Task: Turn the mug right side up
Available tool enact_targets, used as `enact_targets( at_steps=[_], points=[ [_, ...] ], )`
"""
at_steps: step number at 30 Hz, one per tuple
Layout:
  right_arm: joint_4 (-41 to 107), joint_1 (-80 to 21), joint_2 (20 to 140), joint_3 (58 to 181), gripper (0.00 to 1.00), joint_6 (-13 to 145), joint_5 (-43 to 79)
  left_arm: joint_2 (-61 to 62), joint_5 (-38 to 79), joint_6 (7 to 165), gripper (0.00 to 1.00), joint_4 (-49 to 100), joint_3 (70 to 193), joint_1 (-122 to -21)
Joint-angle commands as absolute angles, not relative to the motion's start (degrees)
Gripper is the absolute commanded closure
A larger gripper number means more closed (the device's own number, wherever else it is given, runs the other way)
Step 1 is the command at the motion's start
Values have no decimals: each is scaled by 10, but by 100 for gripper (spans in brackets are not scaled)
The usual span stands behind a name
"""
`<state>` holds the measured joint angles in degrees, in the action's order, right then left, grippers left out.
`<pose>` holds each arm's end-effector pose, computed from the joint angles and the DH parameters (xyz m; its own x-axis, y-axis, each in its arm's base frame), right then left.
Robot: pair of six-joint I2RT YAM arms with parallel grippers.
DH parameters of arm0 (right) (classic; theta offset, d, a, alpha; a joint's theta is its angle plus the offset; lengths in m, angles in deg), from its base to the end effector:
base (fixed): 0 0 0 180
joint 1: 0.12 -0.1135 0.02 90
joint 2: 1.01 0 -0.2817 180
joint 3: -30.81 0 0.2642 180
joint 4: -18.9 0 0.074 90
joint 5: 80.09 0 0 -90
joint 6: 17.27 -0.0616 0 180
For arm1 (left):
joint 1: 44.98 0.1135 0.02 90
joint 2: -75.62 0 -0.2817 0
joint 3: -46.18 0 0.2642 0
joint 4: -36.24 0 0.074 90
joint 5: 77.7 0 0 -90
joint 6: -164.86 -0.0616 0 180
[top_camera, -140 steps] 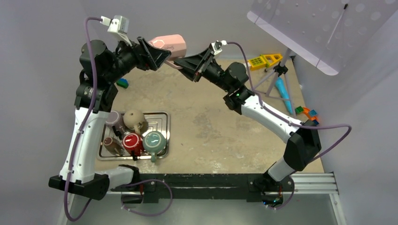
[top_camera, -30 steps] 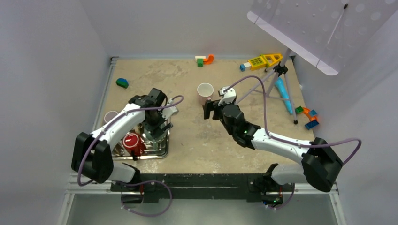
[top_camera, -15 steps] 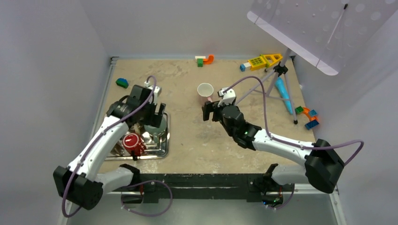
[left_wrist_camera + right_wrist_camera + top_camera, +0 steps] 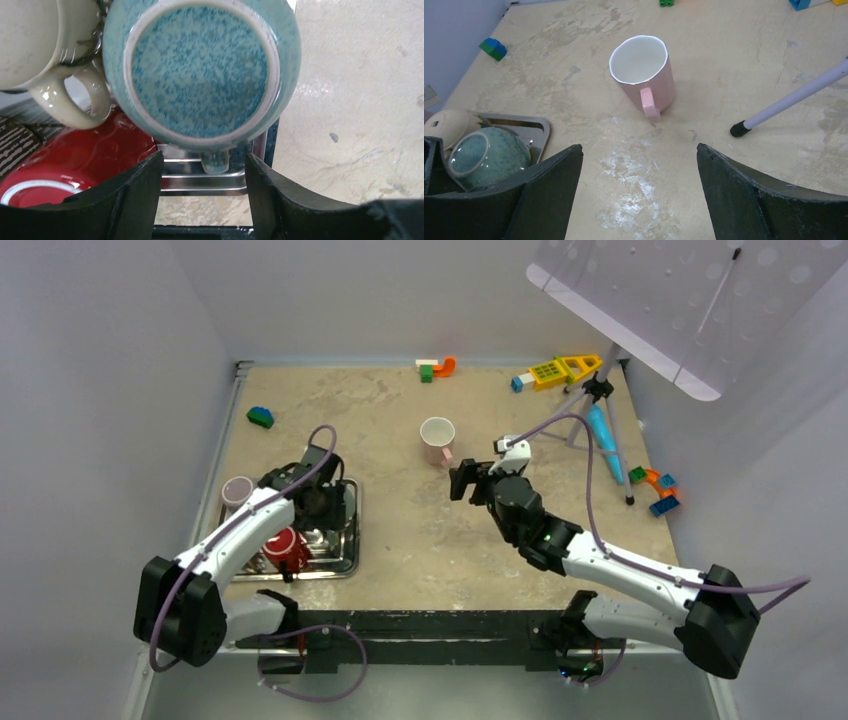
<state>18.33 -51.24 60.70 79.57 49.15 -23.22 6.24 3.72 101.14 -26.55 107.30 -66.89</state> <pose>0.1936 0.1864 0.2754 -0.2501 0.2236 -0.9421 -0.2365 0.9294 0.2833 0.2132 -0.0758 0.2116 -0.9303 -0.0977 -0.3537 -0.0980 0.9950 -0.0173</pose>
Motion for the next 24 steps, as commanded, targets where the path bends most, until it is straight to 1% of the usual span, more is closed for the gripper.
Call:
enact_targets(
  at_steps=[1,5,12,13,14,15,17,21,24],
  points=[
    [188,-516,579,784,12,474,-270,46,30,1013,38,-192,1060,-673],
    [188,-516,575,782,12,478,-277,33,41,1022,49,-170,1033,-673],
    [193,-516,575,786,12,477,-279,-4,42,1043,57,-163,1037,-673],
    [195,-516,574,785,12,477,-280,-9,41,1045,60,-160,1038,-673],
    [197,-516,572,786,12,476,-280,-12,40,1046,65,-160,1040,-673],
    [201,-516,570,786,12,476,-280,-11,40,1046,73,-160,1042,-672],
    [207,-516,565,786,12,477,-280,-6,33,1046,100,-166,1045,-672],
    [221,-516,557,797,12,495,-277,18,38,1032,100,-190,1068,-671],
    [247,-517,555,828,12,516,-262,44,88,1019,100,-229,1119,-671]
  ],
)
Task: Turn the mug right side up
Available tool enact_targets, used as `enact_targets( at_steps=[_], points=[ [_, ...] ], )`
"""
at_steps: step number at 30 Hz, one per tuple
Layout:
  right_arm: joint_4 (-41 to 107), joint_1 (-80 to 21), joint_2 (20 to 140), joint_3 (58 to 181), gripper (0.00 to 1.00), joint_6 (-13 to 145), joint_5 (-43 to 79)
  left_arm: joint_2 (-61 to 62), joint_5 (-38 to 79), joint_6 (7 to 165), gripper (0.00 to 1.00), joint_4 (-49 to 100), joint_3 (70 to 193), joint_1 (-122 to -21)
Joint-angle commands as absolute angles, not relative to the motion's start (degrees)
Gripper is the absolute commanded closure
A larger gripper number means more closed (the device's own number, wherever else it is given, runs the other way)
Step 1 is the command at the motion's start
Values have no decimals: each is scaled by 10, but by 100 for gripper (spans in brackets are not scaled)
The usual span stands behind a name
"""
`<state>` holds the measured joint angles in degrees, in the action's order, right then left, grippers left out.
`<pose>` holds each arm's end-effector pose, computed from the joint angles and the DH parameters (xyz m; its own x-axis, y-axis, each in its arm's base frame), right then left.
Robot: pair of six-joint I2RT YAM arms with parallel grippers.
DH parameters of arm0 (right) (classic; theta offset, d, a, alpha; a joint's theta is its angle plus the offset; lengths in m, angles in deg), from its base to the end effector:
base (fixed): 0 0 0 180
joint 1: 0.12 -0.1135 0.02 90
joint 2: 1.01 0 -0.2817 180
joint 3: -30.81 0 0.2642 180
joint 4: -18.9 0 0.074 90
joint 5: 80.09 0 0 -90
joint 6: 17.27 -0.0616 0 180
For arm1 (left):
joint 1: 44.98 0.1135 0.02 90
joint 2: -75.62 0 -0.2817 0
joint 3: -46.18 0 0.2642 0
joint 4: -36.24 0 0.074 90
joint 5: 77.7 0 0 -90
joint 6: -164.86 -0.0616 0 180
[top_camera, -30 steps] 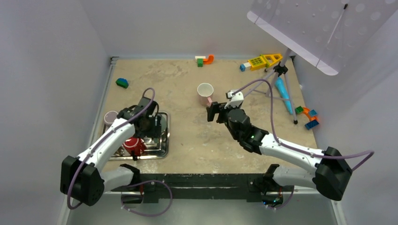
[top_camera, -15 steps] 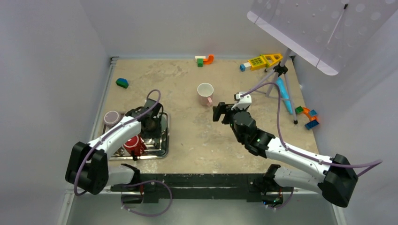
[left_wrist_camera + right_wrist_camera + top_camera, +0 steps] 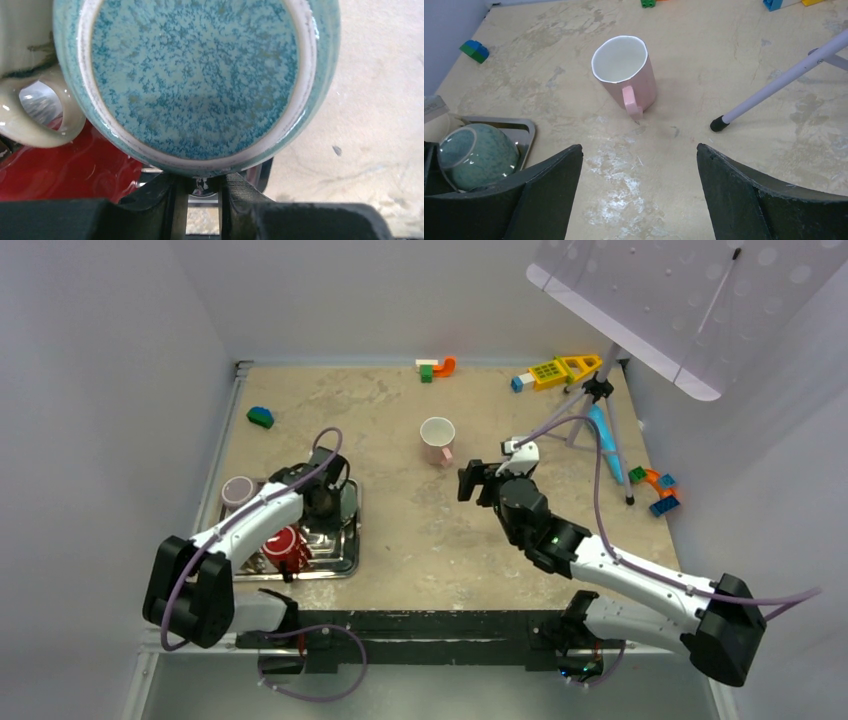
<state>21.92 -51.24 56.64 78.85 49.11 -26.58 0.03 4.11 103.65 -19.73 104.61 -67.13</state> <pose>0.1856 0.1718 0.2804 -0.2306 0.2272 -0.9462 -0.1847 0.9445 0.2718 0.2270 -0.0829 0.1792 -0.9381 -0.1328 -0.3200 -0.1334 0.9909 -0.0203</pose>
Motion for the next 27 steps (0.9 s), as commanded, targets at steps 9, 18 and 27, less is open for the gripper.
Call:
enact_targets(
  at_steps=[9,18,27],
  points=[
    [268,-517,518,931,11,526,-140,100,339,1040,100,-266,1220,-648],
    [183,-517,480,969,9,435,12,110,519,1128,100,-190,1355,-643],
    [65,-517,479,955,10,340,67,109,592,1233,100,-106,1424,-643]
  ],
)
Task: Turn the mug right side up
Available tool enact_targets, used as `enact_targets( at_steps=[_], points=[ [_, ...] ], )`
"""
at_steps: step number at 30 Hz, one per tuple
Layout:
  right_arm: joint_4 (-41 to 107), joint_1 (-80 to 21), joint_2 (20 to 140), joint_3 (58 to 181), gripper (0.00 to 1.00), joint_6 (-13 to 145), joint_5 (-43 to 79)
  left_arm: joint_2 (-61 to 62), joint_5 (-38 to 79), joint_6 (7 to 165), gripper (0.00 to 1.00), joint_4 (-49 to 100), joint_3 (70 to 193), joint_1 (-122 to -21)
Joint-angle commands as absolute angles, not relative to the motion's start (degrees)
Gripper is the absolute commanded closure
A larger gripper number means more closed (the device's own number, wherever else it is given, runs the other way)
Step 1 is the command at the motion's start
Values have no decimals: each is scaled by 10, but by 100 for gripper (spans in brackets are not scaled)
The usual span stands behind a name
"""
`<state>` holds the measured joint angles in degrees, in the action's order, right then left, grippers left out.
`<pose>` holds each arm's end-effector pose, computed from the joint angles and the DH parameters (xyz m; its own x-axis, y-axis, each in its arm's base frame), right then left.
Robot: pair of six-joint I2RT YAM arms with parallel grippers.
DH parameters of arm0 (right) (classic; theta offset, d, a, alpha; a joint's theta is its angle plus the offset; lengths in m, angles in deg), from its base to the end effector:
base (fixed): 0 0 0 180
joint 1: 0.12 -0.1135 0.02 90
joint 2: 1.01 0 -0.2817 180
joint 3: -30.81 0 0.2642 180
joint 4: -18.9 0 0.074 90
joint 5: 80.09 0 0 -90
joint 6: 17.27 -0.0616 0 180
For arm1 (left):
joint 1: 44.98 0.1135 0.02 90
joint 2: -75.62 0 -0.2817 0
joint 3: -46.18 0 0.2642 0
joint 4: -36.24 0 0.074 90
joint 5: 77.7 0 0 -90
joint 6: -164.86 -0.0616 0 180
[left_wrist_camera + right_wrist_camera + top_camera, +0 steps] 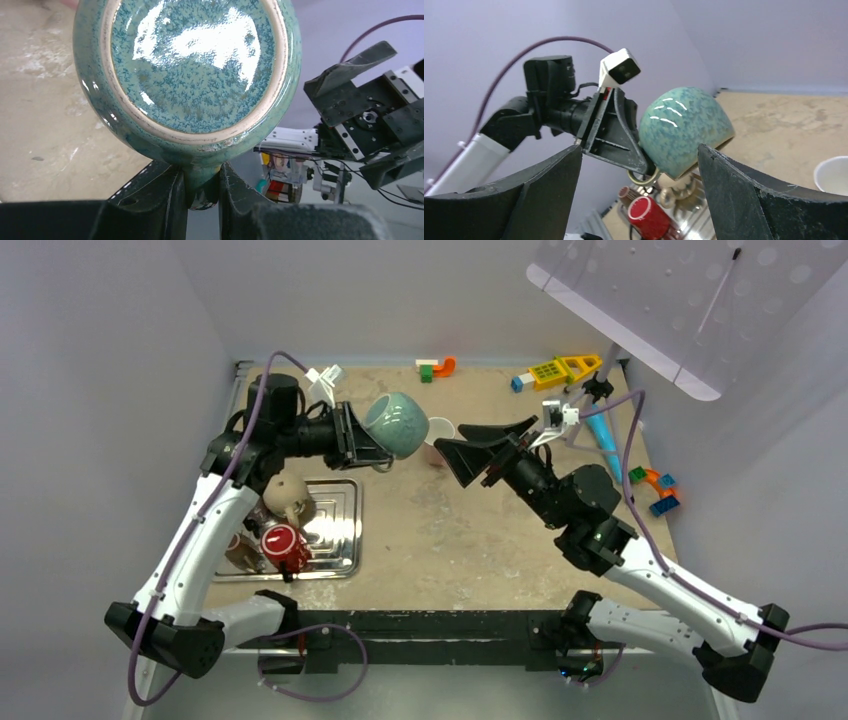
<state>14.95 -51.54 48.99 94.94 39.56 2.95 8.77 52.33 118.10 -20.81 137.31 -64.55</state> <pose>0.1453 0.1701 0.4357 -0.2233 0.5910 -0.7751 -0.6953 0.4608 0.5516 0.2241 -0.1217 0.4156 -0.8963 -0.2381 -0.3741 0.2087 0.5178 -0.8296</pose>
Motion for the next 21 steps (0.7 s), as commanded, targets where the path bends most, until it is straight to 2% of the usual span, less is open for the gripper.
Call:
enact_targets(
  at_steps=[1,10,21],
  points=[
    [59,-517,479,955,11,334,69,108,594,1236,100,-104,1429,-643],
    [33,-516,521,950,14,262,101,108,614,1278,100,-50,1443,-643],
    [20,-511,562,943,8,199,121,118,612,1271,100,-46,1449,-646]
  ],
)
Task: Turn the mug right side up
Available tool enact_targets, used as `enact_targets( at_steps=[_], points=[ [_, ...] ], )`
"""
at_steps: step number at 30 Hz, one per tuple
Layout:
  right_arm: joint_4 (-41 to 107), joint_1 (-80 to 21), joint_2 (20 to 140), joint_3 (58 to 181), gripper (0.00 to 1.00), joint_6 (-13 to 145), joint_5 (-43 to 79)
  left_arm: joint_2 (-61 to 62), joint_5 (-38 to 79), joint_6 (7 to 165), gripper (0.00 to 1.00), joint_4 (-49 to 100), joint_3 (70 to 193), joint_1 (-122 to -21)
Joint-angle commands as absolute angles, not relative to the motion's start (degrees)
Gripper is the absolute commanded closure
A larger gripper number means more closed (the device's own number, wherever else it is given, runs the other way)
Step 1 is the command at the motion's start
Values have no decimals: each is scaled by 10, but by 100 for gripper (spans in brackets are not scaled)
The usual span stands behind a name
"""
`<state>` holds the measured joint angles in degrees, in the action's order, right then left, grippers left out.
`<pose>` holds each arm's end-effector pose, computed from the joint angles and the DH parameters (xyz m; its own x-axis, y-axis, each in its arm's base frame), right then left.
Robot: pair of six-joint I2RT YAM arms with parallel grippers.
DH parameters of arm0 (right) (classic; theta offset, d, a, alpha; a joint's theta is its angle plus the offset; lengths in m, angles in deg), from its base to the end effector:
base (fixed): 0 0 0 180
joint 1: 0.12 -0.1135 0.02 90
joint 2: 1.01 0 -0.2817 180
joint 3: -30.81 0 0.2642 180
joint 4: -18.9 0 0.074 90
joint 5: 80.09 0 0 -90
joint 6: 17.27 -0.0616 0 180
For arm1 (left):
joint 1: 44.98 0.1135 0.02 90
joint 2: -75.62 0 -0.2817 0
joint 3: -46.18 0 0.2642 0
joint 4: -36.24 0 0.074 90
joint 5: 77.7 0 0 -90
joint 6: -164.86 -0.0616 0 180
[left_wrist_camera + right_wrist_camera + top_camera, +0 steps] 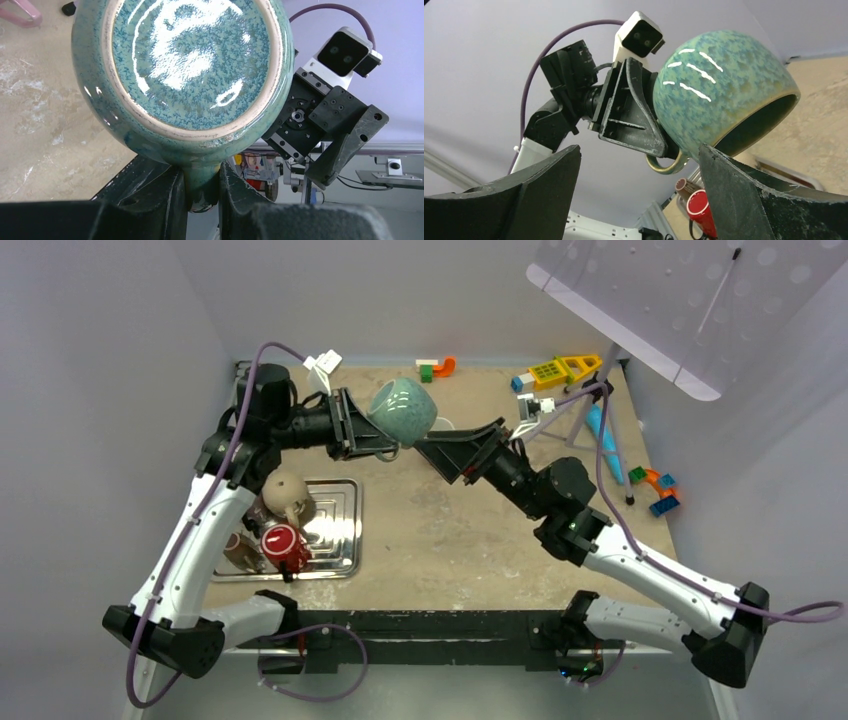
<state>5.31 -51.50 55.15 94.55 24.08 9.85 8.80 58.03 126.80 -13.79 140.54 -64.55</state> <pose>0.1570 0.1964 0.4313 -0.4371 0.6555 -0.6158 -0.6850 0.2010 0.7003 0.2222 -0.1258 0.4499 -0.8971 -0.2644 -0.3539 0.2447 0.3697 -0.8963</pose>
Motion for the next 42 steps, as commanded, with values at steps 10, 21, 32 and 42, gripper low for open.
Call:
enact_targets(
  at_steps=[10,21,32,42],
  points=[
    [56,-502,561,947,8,190,107,126,596,1251,100,-60,1430,-647],
    [82,-500,564,972,7,232,89,127,605,1249,100,-53,1432,-652],
    [-53,-496,633,1037,17,231,135,152,627,1314,100,9,1372,-662],
    [-138,-497,655,1034,96,240,176,145,641,1312,100,42,1354,-664]
  ],
)
